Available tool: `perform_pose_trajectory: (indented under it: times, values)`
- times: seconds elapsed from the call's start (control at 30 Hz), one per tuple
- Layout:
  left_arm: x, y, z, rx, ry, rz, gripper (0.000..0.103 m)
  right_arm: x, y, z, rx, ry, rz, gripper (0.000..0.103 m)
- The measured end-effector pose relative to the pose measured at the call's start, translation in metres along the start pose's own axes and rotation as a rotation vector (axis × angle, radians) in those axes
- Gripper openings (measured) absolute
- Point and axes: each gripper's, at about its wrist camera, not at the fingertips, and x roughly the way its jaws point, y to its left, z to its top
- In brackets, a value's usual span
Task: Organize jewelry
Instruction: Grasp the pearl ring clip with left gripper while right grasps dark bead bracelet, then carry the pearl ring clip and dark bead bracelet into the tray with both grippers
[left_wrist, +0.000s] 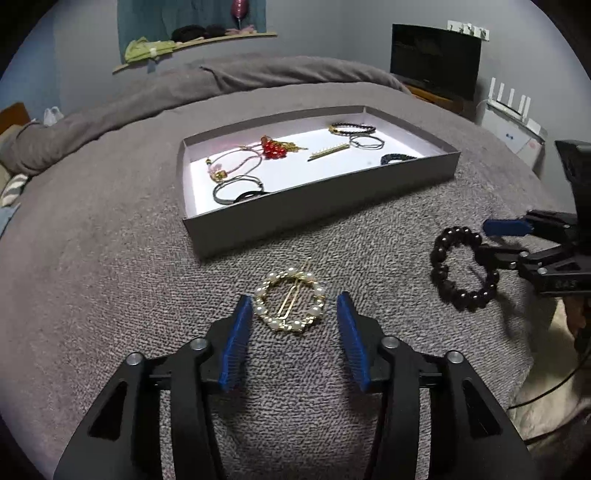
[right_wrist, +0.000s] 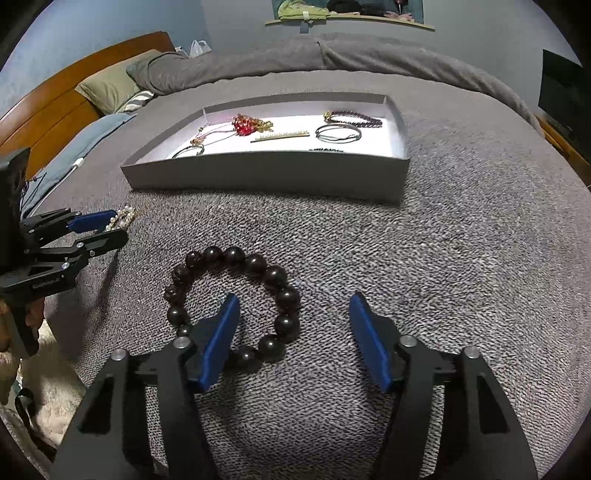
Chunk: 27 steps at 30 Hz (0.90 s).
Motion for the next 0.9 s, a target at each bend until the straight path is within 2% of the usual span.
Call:
perform_pose_trajectory:
  times: [0.2, 0.53, 0.57, 0.6, 0.63, 0.7, 0.9]
  values:
    - [0.003, 0.006, 0.005, -0.047, -0.007, -0.039, 0.054, 0.004, 0.003, 0.000, -0.010, 0.018, -0.010, 0.045]
    - [0.001, 0.016, 0.007, -0.075, -0.009, -0.058, 0.054, 0.008, 0.008, 0.001, -0.042, 0.017, -0.026, 0.038]
    - [0.001, 0.015, 0.007, -0.072, -0.005, -0.058, 0.052, 0.008, 0.010, 0.001, -0.052, 0.016, -0.033, 0.036]
    - [0.003, 0.014, 0.006, -0.064, 0.000, -0.051, 0.045, 0.008, 0.011, 0.001, -0.060, 0.015, -0.040, 0.033]
    - [0.004, 0.012, 0.006, -0.055, 0.006, -0.045, 0.043, 0.008, 0.013, 0.001, -0.070, 0.010, -0.050, 0.030]
    - [0.005, 0.009, 0.005, -0.040, 0.004, -0.031, 0.042, 0.008, 0.014, 0.001, -0.074, 0.001, -0.057, 0.016]
    - [-0.001, 0.008, 0.005, -0.025, -0.007, -0.017, 0.041, -0.002, 0.016, 0.004, -0.064, -0.032, -0.048, 0.014]
